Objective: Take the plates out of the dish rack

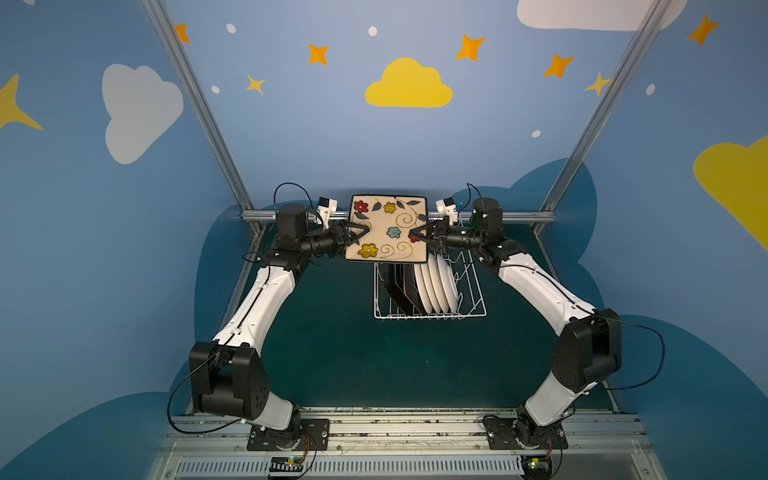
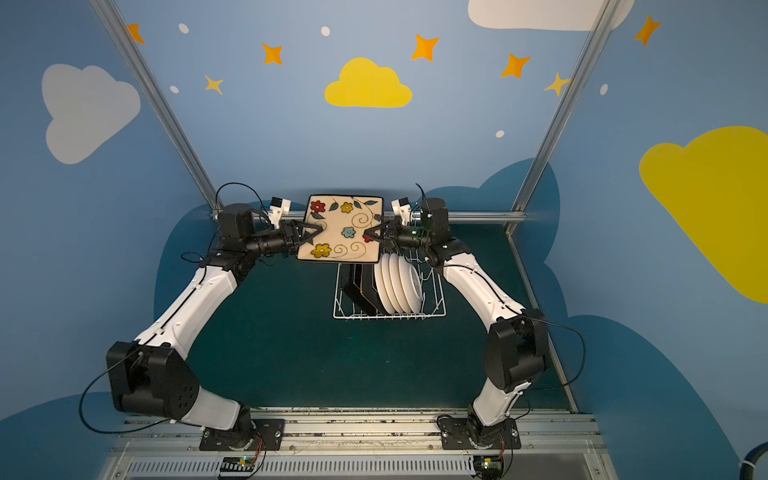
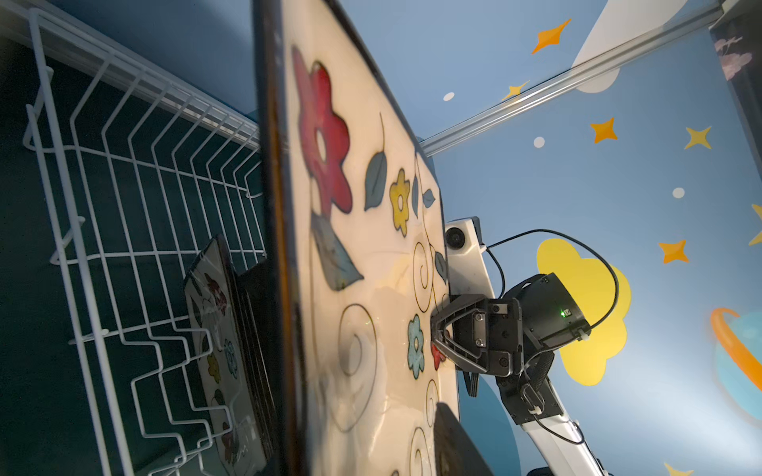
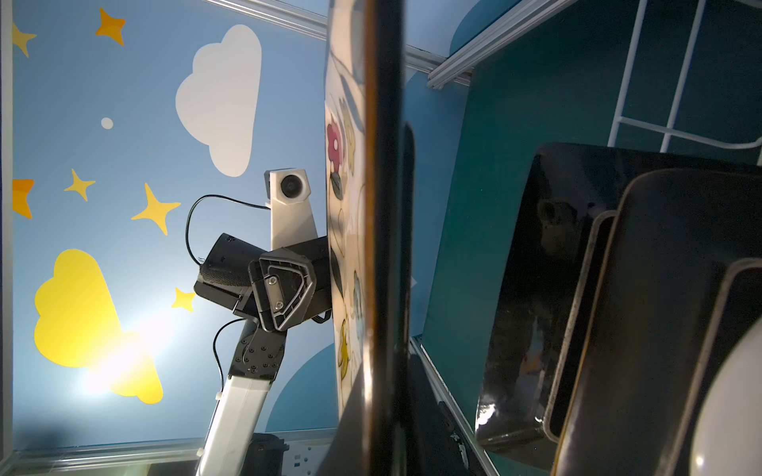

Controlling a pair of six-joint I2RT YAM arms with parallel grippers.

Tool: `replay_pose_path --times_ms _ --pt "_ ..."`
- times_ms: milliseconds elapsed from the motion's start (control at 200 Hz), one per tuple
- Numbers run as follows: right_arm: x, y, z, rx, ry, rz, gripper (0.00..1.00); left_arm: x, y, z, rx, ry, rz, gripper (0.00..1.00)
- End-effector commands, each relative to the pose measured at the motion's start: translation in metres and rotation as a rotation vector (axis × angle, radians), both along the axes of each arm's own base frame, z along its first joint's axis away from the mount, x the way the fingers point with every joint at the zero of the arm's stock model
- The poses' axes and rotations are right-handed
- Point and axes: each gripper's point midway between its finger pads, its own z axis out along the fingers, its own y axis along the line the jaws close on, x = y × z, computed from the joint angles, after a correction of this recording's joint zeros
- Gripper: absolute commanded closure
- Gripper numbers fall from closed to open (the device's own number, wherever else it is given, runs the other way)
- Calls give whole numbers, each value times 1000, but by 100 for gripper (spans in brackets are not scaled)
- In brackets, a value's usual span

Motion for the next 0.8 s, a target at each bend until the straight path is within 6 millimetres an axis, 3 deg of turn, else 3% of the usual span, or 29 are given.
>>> replay_pose_path --times_ms 0,305,526,796 --pt "-12 5 55 106 -200 63 100 -5 -3 3 -1 -27 -23 62" --pt "-14 8 51 117 -181 94 100 -7 -4 -4 8 -17 -42 79" --pt "-13 9 45 109 -168 98 100 -10 -7 -6 4 -5 -67 97" --pt "-13 11 39 98 -149 104 100 -9 -4 -9 15 4 -50 97"
